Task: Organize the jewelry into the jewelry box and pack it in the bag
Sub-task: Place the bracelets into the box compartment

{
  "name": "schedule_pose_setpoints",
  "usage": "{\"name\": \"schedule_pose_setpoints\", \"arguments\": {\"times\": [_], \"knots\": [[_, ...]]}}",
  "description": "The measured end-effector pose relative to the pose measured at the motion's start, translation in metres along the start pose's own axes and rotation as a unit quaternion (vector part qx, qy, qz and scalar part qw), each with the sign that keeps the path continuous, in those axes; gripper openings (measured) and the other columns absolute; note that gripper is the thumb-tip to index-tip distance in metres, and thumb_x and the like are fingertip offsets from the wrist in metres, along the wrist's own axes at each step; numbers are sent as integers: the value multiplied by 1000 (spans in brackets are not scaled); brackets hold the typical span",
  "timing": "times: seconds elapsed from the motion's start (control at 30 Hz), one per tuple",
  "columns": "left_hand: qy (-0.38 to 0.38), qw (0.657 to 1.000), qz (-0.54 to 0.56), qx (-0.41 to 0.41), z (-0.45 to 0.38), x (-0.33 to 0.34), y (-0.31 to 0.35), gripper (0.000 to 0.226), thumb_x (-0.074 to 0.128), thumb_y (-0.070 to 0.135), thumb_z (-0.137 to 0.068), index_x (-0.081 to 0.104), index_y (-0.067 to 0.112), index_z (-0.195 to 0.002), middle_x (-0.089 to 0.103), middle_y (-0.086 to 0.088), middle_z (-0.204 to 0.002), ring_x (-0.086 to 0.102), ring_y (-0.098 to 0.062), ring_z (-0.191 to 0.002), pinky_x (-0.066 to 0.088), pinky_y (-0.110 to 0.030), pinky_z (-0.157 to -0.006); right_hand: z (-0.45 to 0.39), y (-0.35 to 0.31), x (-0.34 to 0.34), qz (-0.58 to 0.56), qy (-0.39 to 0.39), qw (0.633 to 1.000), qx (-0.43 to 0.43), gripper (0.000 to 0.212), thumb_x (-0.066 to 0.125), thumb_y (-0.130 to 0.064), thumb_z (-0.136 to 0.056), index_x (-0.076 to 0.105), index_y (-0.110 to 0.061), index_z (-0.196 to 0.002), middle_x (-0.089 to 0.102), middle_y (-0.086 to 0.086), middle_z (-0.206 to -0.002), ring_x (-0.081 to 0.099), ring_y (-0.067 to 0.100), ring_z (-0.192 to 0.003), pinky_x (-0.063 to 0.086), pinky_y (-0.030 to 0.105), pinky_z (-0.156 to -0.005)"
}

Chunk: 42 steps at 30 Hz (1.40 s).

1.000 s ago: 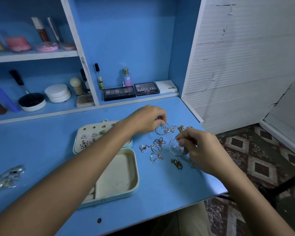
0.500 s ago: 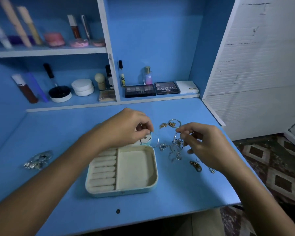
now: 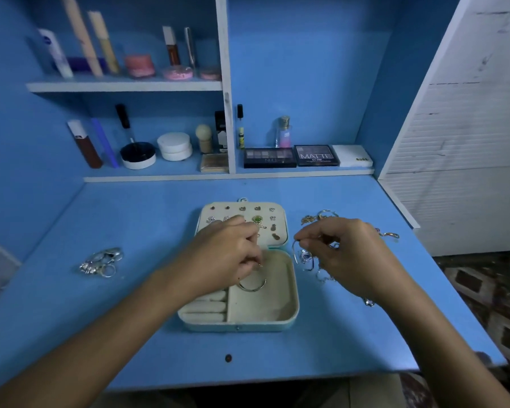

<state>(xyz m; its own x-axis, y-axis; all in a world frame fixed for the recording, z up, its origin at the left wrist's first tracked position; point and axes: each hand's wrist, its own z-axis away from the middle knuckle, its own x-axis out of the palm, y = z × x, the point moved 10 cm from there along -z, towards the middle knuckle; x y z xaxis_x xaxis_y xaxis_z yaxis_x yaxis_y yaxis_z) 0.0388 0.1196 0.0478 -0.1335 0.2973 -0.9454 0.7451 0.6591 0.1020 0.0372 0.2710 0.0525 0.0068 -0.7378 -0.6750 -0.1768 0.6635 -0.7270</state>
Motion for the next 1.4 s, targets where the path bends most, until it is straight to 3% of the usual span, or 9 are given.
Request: {"name": "schedule_pose_setpoints", "arguments": {"times": [0.17, 0.27, 0.4, 0.6, 0.77, 0.93, 1.07, 1.23, 1.4], "knots": [[1, 999, -34, -24, -1, 2, -9, 17, 80, 17, -64, 71, 28, -75, 53, 9, -77, 53, -17, -77, 48, -36, -56, -2, -14, 13, 13, -21, 999, -24, 20, 70, -14, -91, 68, -34, -87, 65, -20, -71, 57, -11, -73, 39, 2, -63], [5, 998, -24, -63, -1, 0, -16, 20, 81, 18, -67, 65, 26, -78, 54, 10, -80, 52, -17, -82, 43, -33, -61, -2, -23, 20, 31, -19, 999, -40, 30, 73, -13, -88, 54, -35, -78, 65, -12, -72, 61, 3, -73, 44, 12, -61], [19, 991, 44, -127, 5, -7, -32, 16, 78, 21, -78, 63, 24, -82, 56, 12, -86, 45, -5, -81, 31, -25, -62, -3, -34, 38, 81, -24, 995, -52, 26, 72, -13, -86, 50, -24, -76, 62, -6, -68, 58, 15, -69, 46, 29, -58], [-1, 970, 154, -186, 13, -11, -48, 12, 75, 26, -82, 64, 27, -87, 60, 14, -85, 52, 2, -84, 46, -26, -74, -9, -39, 65, 130, -31, 990, -49, 41, 54, -3, -85, 32, -29, -63, 48, -2, -63, 46, 22, -64, 28, 23, -48], [-61, 975, 103, -189, 10, -4, -41, 23, 75, 28, -77, 53, 35, -80, 54, 19, -85, 48, -3, -86, 44, -27, -75, -12, -34, 73, 114, -5, 993, -16, 40, 53, -2, -83, 31, -26, -61, 42, -3, -59, 45, 26, -64, 25, 26, -48], [-71, 975, 25, -208, 5, -1, -38, 25, 72, 25, -78, 48, 33, -77, 51, 15, -87, 49, -9, -93, 33, -27, -69, -9, -33, 76, 105, 17, 994, -2, 41, 52, -1, -83, 29, -27, -60, 40, -3, -58, 44, 27, -63, 27, 29, -48], [-75, 968, 19, -238, 5, 3, -41, 31, 71, 21, -79, 44, 31, -68, 49, 14, -81, 49, -9, -88, 33, -27, -64, -6, -33, 79, 114, -36, 993, -5, 29, 49, 2, -80, 44, -25, -70, 52, -1, -70, 50, 25, -71, 36, 31, -55], [-67, 962, 27, -263, 6, 4, -44, 35, 71, 21, -81, 43, 31, -63, 49, 13, -76, 46, -10, -81, 29, -23, -57, -3, -37, 79, 119, -103, 987, -26, 25, 54, 0, -82, 51, -24, -82, 50, -6, -72, 47, 18, -74, 31, 17, -50], [-74, 957, 51, -276, 8, 6, -45, 32, 71, 19, -79, 47, 30, -64, 52, 13, -74, 50, -10, -79, 36, -28, -62, -2, -40, 83, 139, -108, 983, -40, 26, 56, 0, -81, 48, -24, -83, 47, -7, -69, 49, 21, -74, 37, 29, -57]]}}
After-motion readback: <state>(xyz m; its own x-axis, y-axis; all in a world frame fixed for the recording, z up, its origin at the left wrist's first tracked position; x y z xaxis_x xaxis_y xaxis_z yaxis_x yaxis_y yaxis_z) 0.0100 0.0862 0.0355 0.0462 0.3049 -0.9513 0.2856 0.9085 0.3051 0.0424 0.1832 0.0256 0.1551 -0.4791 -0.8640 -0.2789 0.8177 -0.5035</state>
